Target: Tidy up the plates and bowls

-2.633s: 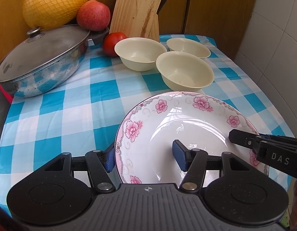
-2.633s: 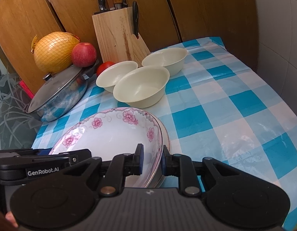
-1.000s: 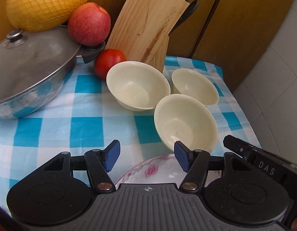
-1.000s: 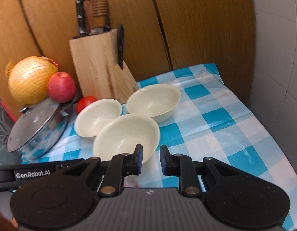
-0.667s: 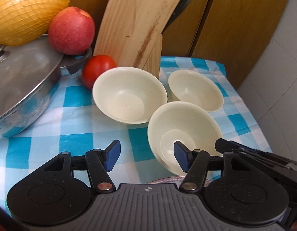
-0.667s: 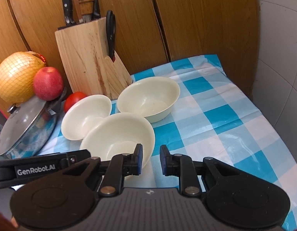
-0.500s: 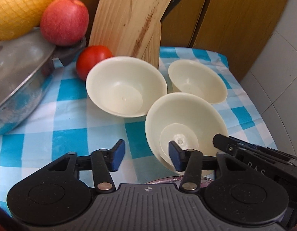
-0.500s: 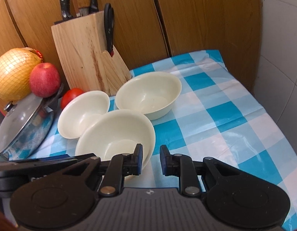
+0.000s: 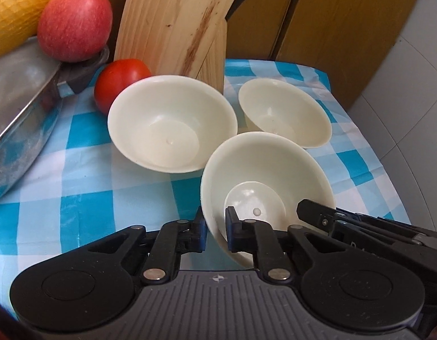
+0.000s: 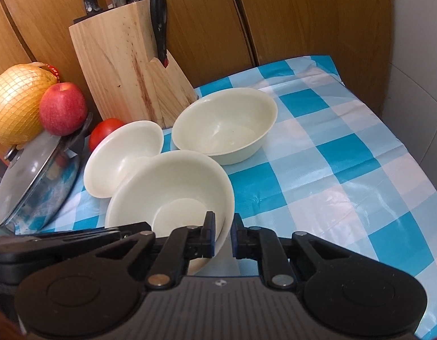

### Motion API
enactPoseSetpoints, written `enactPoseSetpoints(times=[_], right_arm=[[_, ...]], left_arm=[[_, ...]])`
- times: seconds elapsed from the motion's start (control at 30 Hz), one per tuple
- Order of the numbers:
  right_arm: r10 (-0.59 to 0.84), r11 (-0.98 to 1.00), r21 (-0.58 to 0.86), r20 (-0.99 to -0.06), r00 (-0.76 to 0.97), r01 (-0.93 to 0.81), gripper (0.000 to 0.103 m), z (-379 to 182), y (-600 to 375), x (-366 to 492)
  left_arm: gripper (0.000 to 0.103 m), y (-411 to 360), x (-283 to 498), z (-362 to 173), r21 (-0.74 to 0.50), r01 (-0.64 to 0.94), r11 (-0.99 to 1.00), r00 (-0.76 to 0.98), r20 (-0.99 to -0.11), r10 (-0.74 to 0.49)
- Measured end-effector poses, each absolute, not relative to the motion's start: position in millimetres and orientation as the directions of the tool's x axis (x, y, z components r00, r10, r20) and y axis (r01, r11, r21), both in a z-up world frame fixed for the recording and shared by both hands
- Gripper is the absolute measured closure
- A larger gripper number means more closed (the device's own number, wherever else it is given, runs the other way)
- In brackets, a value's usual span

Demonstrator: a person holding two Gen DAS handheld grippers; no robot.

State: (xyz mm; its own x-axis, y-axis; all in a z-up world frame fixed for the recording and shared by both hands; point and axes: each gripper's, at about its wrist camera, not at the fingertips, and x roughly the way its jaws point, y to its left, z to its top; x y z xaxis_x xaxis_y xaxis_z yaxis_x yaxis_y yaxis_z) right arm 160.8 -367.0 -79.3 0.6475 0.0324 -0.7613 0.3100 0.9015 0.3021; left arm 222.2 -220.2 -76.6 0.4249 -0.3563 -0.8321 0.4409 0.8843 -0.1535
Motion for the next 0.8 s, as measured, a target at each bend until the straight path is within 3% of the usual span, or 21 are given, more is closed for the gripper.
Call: enactPoseSetpoints(times=[0.8], right_arm=[[0.041,0.879,0.383,-0.655,0.754,0.285,0.092,-38,-373,149]], left_arm=[[0.084,-206,216,-32,-0.222,0.451,0.864,0.487,-0.750,-0.447]])
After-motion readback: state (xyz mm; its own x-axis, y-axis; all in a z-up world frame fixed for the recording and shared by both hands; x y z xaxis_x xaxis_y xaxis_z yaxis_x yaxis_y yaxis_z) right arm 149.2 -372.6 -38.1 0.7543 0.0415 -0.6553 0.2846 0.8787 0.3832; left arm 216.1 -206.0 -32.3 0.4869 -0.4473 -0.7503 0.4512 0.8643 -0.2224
